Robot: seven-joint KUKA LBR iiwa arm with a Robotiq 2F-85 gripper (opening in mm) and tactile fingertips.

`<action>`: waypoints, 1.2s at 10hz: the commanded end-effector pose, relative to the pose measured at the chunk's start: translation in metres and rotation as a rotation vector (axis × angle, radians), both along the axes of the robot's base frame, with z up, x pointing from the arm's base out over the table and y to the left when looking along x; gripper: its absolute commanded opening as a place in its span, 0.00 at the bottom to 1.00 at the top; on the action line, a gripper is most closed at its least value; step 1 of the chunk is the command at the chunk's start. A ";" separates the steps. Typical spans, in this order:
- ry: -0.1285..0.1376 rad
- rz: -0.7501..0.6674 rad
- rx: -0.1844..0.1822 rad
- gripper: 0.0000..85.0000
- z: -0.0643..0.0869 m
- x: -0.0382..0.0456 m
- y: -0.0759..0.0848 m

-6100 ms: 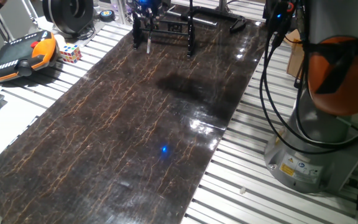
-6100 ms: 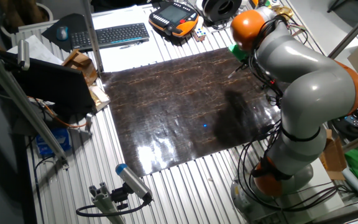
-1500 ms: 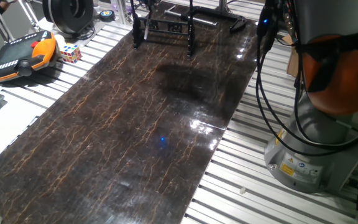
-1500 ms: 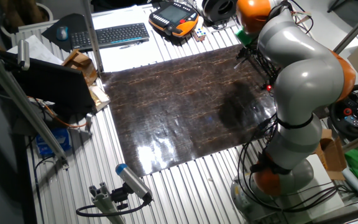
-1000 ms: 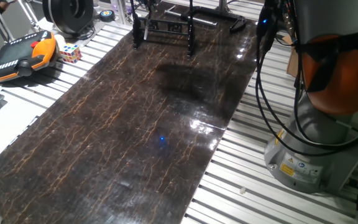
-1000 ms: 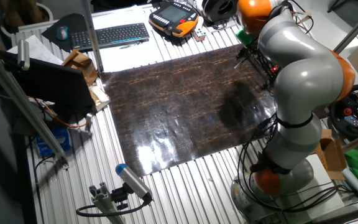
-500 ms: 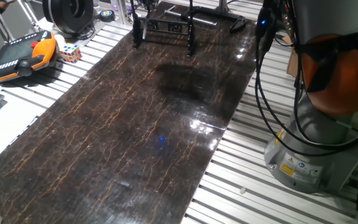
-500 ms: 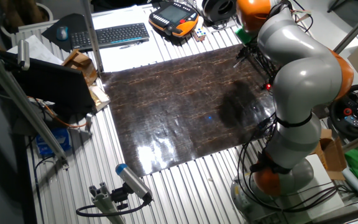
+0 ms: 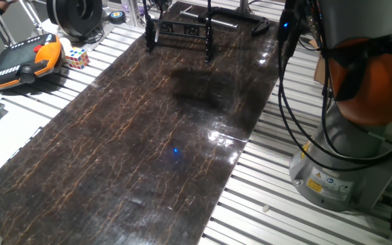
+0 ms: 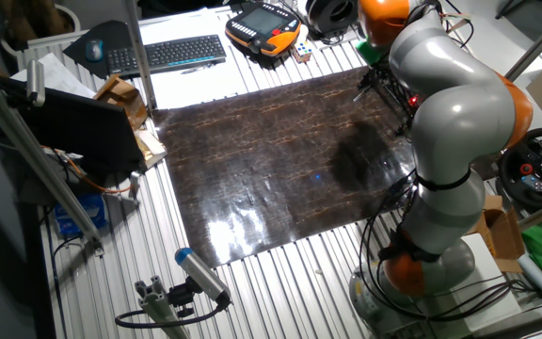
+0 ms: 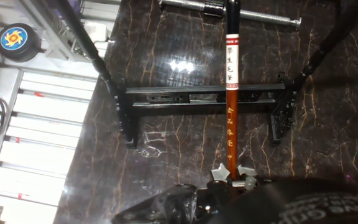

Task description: Place the brush on the pen rack

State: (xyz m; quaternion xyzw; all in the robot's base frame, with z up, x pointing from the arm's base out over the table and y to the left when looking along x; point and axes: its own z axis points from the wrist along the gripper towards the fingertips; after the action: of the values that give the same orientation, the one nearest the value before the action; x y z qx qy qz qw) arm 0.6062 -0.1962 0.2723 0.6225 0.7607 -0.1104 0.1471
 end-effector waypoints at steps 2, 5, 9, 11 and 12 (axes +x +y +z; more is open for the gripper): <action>0.002 0.008 0.008 0.01 -0.002 0.0014 -0.002; 0.006 0.031 0.023 0.02 -0.006 0.0004 -0.008; 0.003 0.043 0.031 0.27 -0.008 0.0001 -0.011; -0.003 0.052 0.037 0.27 -0.009 -0.0001 -0.012; -0.006 0.054 0.036 0.27 -0.009 -0.0003 -0.011</action>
State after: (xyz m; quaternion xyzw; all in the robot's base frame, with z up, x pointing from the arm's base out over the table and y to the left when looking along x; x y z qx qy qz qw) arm 0.6059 -0.2072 0.2628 0.6044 0.7789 -0.0911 0.1403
